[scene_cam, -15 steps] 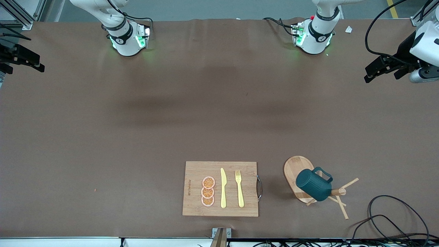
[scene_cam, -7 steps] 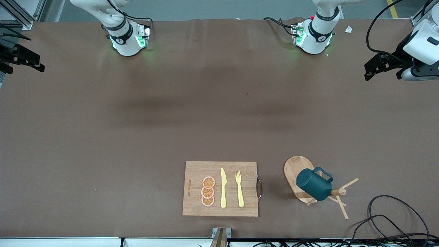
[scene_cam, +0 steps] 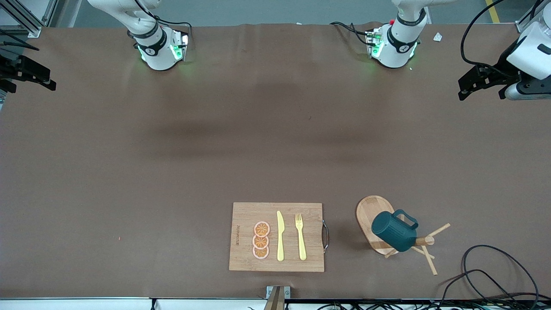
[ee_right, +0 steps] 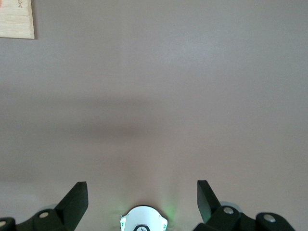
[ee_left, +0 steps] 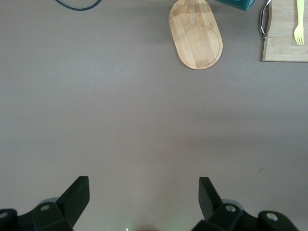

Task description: Pass cup and hang on rack

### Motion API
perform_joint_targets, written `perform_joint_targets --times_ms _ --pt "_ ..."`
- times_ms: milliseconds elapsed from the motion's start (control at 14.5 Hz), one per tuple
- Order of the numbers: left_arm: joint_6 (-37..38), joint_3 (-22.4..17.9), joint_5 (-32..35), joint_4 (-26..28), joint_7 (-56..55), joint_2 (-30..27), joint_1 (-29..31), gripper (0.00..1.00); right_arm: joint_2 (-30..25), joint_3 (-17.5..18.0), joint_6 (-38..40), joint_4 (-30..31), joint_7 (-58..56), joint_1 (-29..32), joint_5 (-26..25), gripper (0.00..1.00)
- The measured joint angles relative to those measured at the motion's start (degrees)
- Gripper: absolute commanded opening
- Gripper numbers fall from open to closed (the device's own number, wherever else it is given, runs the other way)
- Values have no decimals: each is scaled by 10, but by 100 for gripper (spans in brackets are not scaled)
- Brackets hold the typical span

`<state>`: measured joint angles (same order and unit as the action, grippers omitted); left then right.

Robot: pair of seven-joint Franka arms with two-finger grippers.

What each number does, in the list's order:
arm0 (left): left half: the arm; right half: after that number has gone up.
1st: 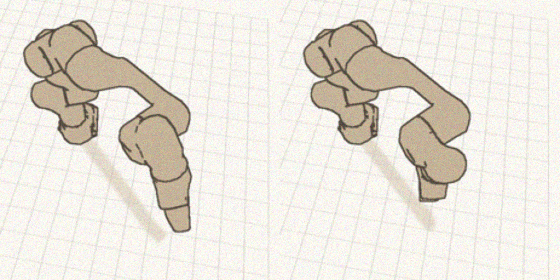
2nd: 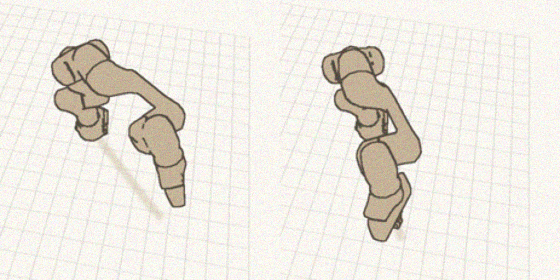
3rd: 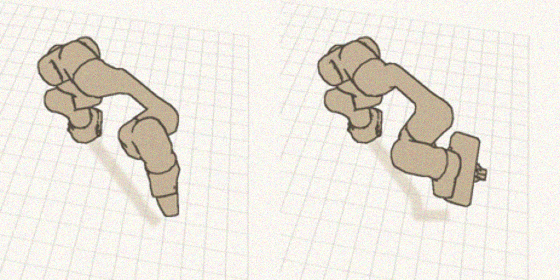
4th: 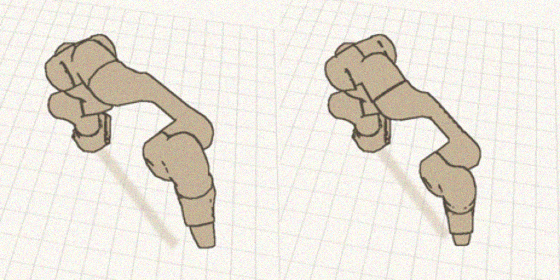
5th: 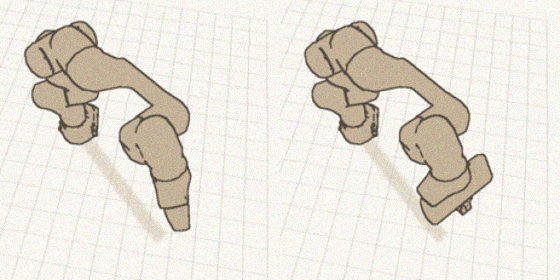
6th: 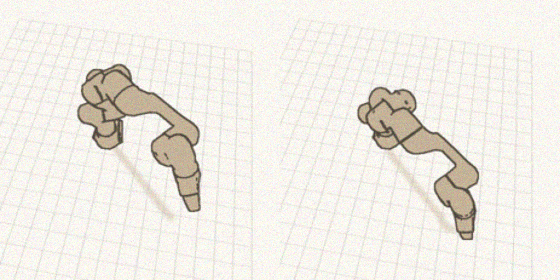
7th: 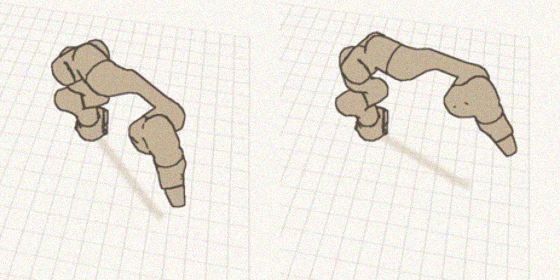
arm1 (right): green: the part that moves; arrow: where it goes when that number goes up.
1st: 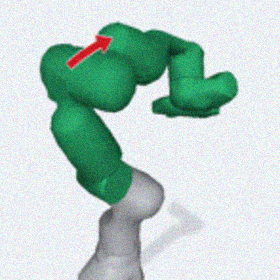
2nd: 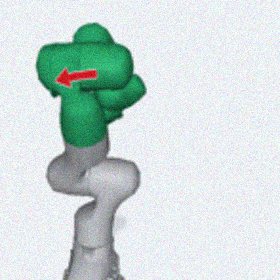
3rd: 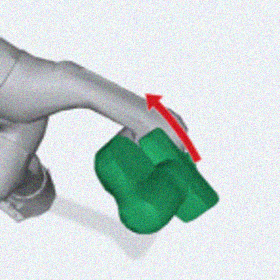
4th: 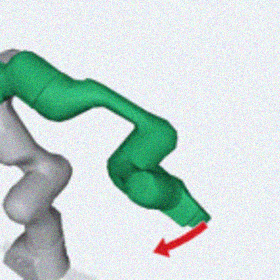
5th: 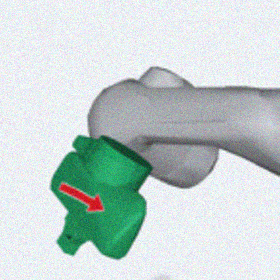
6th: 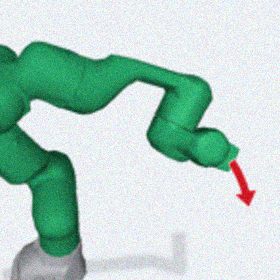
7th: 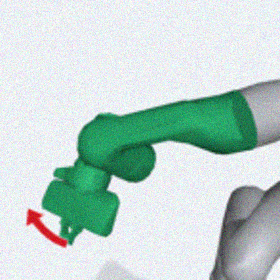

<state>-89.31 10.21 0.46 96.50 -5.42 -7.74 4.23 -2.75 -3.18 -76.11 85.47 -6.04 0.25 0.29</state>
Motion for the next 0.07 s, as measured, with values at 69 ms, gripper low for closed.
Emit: perform_joint_targets --times_ms 69 --pt "1 0 0 0 0 0 -2 100 0 0 0 0 0 0 0 100"
